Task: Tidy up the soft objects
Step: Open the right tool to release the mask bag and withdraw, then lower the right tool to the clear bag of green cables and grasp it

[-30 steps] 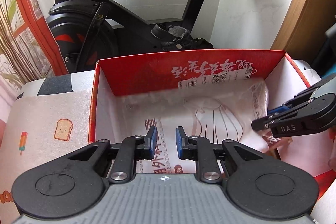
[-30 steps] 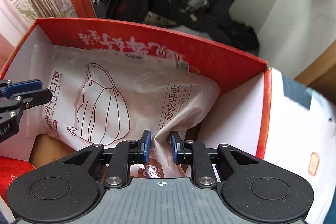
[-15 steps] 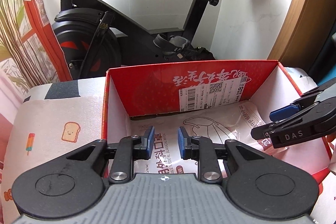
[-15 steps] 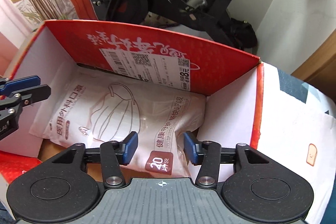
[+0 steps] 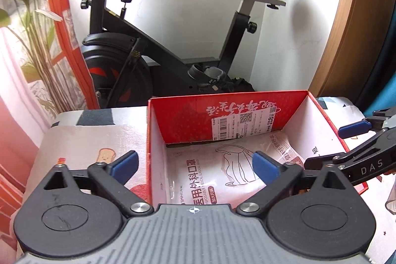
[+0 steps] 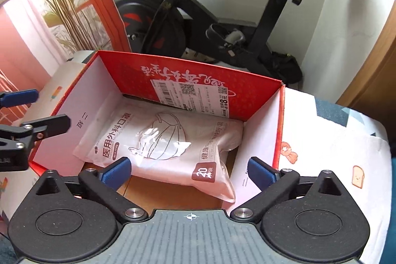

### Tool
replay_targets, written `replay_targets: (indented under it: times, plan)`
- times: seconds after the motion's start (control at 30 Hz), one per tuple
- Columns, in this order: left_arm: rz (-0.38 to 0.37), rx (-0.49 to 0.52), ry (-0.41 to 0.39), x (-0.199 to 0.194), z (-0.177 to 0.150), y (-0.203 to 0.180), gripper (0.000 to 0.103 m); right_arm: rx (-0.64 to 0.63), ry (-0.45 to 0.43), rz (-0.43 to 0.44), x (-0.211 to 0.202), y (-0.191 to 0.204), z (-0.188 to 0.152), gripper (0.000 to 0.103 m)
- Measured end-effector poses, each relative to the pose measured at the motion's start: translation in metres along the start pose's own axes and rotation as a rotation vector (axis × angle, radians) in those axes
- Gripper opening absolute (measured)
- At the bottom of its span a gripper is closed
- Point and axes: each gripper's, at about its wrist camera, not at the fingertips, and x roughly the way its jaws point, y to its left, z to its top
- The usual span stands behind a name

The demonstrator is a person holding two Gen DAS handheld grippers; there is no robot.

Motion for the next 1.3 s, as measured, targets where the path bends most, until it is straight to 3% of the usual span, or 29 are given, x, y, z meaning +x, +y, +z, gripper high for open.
replay_targets:
  times: [0.43, 0.63, 0.77, 1.0, 1.3]
  plan:
    - [0.054, -0.030, -0.056, -0.056, -0.040, 0.027, 0.103, 0.049, -0.187, -0.006, -0.039, -0.001, -0.053, 0.103]
    - [0.081, -0.026, -0.075, -0.080, -0.077, 0.039, 0.103, -0.011, -0.377, -0.023, -0.070, 0.011, -0.099, 0.103]
    - [0.078, -0.071, -0.077, -0.088, -0.104, 0.045, 0.103, 0.021, -0.429, 0.000, -0.076, 0.016, -0.127, 0.103]
    - [0.059, -0.162, -0.054, -0.087, -0.147, 0.047, 0.103, 0.078, -0.403, 0.026, -0.061, 0.022, -0.171, 0.102]
    - [0.046, -0.209, -0.004, -0.076, -0.182, 0.045, 0.102, 0.039, -0.313, 0.004, -0.030, 0.037, -0.214, 0.095]
